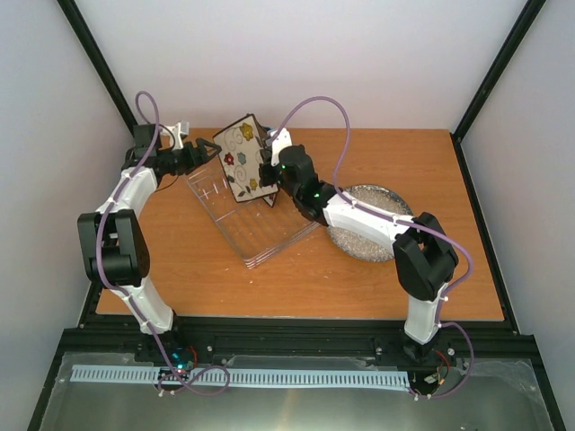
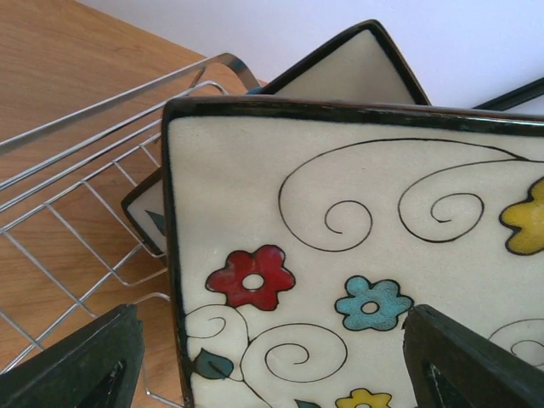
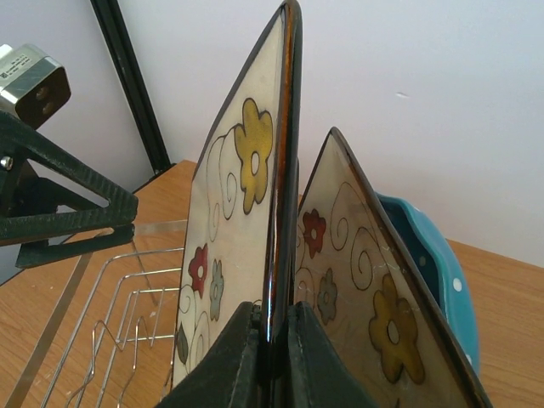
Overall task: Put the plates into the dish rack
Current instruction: Insert the plate into the dish rack.
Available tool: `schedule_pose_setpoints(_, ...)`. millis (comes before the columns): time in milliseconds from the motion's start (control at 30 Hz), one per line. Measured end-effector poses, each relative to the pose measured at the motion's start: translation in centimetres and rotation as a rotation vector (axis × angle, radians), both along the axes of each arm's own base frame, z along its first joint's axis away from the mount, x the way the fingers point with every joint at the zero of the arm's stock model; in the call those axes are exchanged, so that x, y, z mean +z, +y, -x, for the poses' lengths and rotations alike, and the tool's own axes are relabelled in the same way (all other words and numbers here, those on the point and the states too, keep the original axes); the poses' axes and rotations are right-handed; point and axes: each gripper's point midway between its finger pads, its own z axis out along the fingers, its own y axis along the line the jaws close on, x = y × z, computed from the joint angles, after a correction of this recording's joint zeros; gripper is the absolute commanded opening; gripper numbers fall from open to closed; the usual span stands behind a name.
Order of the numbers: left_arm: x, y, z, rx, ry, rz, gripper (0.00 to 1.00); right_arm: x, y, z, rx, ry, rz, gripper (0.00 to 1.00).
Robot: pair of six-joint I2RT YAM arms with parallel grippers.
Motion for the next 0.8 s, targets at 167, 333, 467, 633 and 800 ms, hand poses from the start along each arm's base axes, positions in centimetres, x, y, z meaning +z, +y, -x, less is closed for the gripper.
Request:
schedule_pose_setpoints(167, 0.3, -0.8, -0.1, -0.037, -0.019, 0.02, 0.88, 0.7, 0.0, -0.1, 0.003, -0.004, -0.006, 0.03)
schedule_pose_setpoints(333, -0.6, -1.2, -0.5, -0.054, -0.004, 0.029, 0.9, 1.8, 0.0, -0.4, 0.0, -0.018, -0.02, 0.03)
schedule_pose_setpoints(467, -1.7, -1.2, -1.1, -0.054, 0.018, 0.032, 0.9, 2.4, -0.1, -0.6, -0.002, -0.026, -0.029, 0.03)
schedule_pose_setpoints(633, -2.9, -1.4, -1.9, -0.072, 0.016, 0.05, 0.89, 2.6, -0.1, -0.6, 0.001, -0.028, -0.031, 0.03)
schedule_pose_setpoints(800, -1.9, -2.3, -2.0, -0.126, -0.02, 0.115, 0.89, 2.6, -0.1, -0.7, 0.007, -0.024, -0.03, 0.03)
